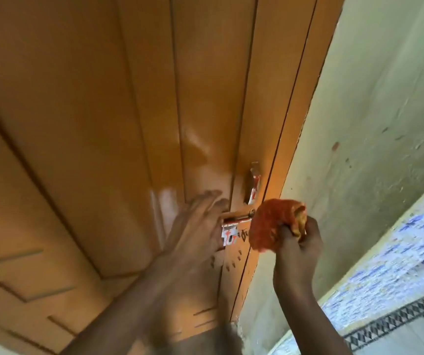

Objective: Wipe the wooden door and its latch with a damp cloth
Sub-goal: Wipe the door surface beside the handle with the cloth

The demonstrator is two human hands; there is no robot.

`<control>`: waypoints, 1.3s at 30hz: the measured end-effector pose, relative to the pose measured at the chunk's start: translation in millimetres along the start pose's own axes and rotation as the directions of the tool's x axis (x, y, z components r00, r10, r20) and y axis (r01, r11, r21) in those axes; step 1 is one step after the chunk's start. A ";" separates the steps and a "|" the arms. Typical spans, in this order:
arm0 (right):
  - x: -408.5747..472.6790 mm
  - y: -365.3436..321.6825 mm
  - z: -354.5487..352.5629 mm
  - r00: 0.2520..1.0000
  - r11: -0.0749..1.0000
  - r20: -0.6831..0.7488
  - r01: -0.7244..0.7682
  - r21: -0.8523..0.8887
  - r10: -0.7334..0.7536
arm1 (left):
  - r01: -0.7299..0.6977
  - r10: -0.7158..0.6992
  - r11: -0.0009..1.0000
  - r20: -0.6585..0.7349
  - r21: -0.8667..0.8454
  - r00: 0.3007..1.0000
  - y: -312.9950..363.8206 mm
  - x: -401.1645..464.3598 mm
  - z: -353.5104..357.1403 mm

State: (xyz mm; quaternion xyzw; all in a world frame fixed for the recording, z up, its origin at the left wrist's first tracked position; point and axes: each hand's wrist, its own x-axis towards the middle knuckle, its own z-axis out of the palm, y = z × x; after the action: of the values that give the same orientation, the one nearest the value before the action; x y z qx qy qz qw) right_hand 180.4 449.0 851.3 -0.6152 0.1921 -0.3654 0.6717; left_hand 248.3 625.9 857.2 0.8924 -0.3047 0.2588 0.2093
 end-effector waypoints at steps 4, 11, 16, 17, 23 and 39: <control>30.5 -24.3 49.4 0.937 0.942 -0.165 0.278 -0.187 -0.309 | -0.150 0.159 0.917 0.004 0.370 0.987 -36.4 66.5 -11.2; 53.7 42.7 91.8 0.831 0.684 0.302 0.557 -0.472 -0.468 | -0.312 0.442 0.653 -0.012 0.690 0.897 -90.8 82.7 9.7; 66.6 54.6 81.5 0.878 0.771 0.110 0.464 -0.437 -0.466 | -0.274 0.486 0.576 -0.053 0.770 0.873 -94.5 86.2 16.1; 72.5 49.4 91.2 0.911 0.825 0.025 0.384 -0.415 -0.412 | -0.268 0.487 0.568 -0.056 0.778 0.872 -93.9 86.1 15.9; 66.1 82.2 75.2 0.682 0.527 0.355 0.725 -0.443 -0.640 | -0.255 0.495 0.531 -0.052 0.808 0.867 -95.3 85.0 20.3; 81.7 92.4 67.5 0.779 0.694 0.159 0.617 -0.371 -0.607 | -0.093 0.400 0.558 -0.169 0.825 0.901 -88.3 78.3 45.1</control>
State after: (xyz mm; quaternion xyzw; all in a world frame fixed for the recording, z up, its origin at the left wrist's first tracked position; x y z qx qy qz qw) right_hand 305.5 433.7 789.0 -0.7728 0.0394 -0.5124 0.3724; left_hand 374.2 632.1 849.2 0.7789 -0.2389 0.5430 -0.2036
